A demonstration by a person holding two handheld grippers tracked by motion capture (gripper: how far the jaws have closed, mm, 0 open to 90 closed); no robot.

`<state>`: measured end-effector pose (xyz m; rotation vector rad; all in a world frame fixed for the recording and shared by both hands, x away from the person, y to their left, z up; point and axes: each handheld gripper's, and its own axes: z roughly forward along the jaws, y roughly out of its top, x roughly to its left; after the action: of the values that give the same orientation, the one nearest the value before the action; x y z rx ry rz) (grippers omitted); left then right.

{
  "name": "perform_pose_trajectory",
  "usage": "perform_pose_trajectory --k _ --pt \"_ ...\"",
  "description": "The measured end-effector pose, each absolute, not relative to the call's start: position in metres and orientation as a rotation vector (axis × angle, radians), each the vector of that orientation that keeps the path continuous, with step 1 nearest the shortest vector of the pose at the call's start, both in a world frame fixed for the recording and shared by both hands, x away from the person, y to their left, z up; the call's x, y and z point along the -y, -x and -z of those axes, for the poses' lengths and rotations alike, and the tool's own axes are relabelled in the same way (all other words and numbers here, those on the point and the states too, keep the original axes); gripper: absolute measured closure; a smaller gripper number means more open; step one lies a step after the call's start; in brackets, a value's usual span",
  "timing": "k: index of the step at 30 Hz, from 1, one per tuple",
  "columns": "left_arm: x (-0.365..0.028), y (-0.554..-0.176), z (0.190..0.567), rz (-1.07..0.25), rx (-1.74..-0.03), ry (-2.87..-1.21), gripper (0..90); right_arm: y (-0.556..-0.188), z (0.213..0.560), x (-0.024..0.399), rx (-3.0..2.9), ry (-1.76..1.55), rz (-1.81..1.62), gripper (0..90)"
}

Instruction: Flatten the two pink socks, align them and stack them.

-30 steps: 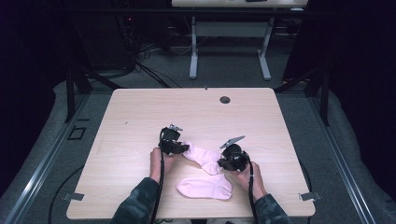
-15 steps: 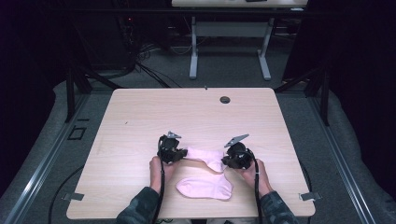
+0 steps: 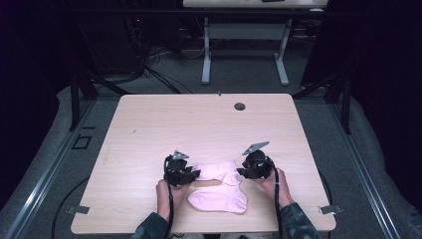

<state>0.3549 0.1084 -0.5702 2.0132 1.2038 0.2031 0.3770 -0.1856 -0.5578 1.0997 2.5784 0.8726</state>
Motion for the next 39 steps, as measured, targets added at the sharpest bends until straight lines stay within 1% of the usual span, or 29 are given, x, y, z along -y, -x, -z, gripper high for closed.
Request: perform_pose_trajectory --k 1,2,5,7,10,11,14,15,18,20,25,29,34,39 --pt "-0.110 -0.353 0.567 -0.229 -1.207 -2.005 49.0 -0.376 0.558 0.186 -2.571 -1.113 -0.902 63.2" --pt "-0.112 -0.353 0.564 -0.245 -1.209 -1.991 42.4 -0.375 0.558 0.186 -2.572 -1.120 -0.914 62.7" --pt "-0.115 -0.361 0.559 -0.254 -1.211 -2.002 40.0 -0.376 0.561 0.183 -2.575 -1.134 -0.885 65.0" --pt "-0.113 -0.370 0.561 -0.239 -1.206 -2.042 46.1 -0.377 0.563 0.181 -2.581 -1.144 -0.864 70.1" --pt "-0.108 -0.380 0.571 -0.177 -1.183 -2.114 63.4 -0.376 0.565 0.179 -2.588 -1.149 -0.872 78.3" --pt "-0.107 -0.380 0.573 -0.173 -1.165 -2.115 68.6 -0.376 0.565 0.179 -2.591 -1.146 -0.885 80.4" --pt "-0.105 -0.380 0.572 -0.190 -1.142 -2.127 85.3 -0.376 0.565 0.180 -2.591 -1.164 -0.900 83.8" --pt "-0.105 -0.379 0.570 -0.204 -1.134 -2.135 87.3 -0.375 0.565 0.180 -2.585 -1.169 -0.915 84.2" --pt "-0.105 -0.369 0.559 -0.252 -1.096 -2.124 88.0 -0.370 0.555 0.182 -2.587 -1.154 -0.946 84.4" --pt "-0.107 -0.360 0.548 -0.260 -1.076 -2.099 88.0 -0.362 0.541 0.185 -2.577 -1.142 -0.973 84.4" --pt "-0.116 -0.334 0.525 -0.257 -1.024 -2.052 88.0 -0.339 0.509 0.193 -2.567 -1.119 -1.048 84.2" --pt "-0.121 -0.314 0.517 -0.251 -1.004 -2.029 87.9 -0.322 0.496 0.198 -2.586 -1.099 -1.071 84.0" --pt "-0.119 -0.290 0.529 -0.279 -0.984 -2.069 87.7 -0.300 0.505 0.198 -2.618 -1.082 -1.049 83.6" --pt "-0.114 -0.283 0.555 -0.227 -1.003 -2.104 87.5 -0.293 0.529 0.198 -2.663 -1.115 -1.003 83.4"
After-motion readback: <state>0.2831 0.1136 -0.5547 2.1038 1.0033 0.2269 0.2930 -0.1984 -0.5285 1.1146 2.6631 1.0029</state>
